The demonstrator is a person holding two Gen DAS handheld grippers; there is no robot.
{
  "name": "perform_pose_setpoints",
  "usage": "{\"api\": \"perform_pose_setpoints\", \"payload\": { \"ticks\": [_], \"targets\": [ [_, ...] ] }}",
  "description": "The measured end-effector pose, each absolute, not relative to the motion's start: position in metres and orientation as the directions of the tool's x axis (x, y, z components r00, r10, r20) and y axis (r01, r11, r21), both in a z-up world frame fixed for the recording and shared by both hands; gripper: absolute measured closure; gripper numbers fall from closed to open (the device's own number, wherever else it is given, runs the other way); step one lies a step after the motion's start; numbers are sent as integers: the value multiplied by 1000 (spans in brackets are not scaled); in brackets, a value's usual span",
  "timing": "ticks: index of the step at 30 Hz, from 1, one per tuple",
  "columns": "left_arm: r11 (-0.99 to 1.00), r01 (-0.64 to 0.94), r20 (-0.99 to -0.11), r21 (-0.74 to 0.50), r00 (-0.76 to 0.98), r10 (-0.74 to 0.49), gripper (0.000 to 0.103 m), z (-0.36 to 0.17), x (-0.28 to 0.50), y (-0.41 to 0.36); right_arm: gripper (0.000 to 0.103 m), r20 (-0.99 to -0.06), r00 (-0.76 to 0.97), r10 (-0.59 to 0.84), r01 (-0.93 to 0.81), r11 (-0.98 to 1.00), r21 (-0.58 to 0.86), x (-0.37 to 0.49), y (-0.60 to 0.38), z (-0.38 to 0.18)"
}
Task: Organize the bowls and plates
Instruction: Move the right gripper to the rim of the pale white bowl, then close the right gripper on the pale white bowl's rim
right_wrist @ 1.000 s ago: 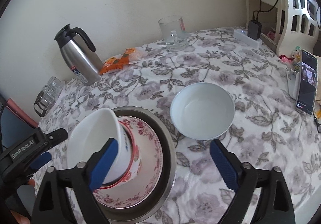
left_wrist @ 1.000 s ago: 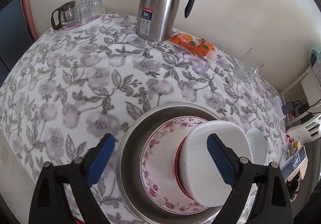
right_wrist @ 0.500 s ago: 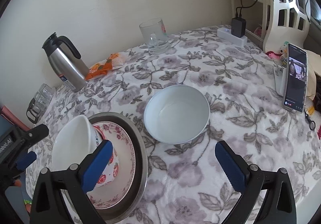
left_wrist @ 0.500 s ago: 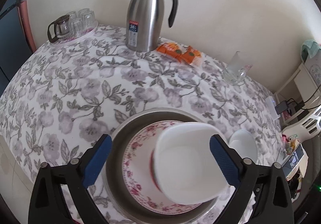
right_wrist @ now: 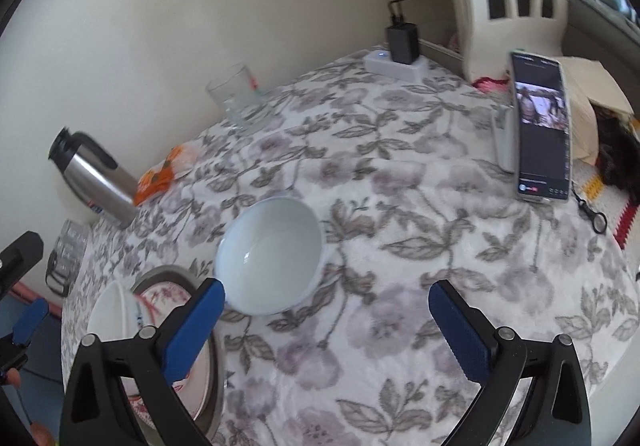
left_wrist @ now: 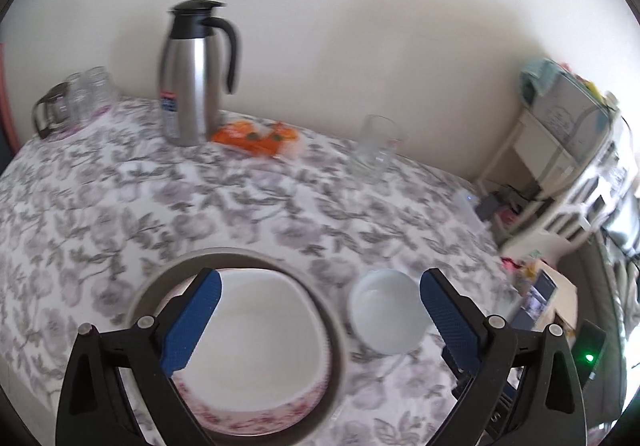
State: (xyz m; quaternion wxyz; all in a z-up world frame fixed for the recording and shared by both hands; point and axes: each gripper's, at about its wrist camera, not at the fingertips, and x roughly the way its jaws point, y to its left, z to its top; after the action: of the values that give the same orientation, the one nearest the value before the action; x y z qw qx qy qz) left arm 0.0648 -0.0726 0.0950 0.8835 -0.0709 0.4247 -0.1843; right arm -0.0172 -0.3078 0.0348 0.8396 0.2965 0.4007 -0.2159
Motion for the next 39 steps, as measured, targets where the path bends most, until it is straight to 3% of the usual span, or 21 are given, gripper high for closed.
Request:
{"api": "perform_pose_setpoints", "payload": {
  "ticks": [12, 22, 28, 39],
  "targets": [
    [899, 381, -754, -215, 520, -401, 3, 86, 60, -139, 0, -813, 573, -102, 626, 695, 355, -15, -338, 5],
    [899, 383, -798, -215, 462, -388, 4, 50, 72, -174, 1, -794, 604, -73, 611, 682, 402, -10, -344, -10],
    [906, 376, -826, -195, 435, -358, 4, 27, 81, -187, 8, -783, 621, -35, 577, 697, 426, 0, -339, -17],
    [915, 384, -841, -119, 451, -299, 4, 8, 92, -201, 34, -797, 604, 19, 546, 718, 431, 20, -331, -36]
  ]
}}
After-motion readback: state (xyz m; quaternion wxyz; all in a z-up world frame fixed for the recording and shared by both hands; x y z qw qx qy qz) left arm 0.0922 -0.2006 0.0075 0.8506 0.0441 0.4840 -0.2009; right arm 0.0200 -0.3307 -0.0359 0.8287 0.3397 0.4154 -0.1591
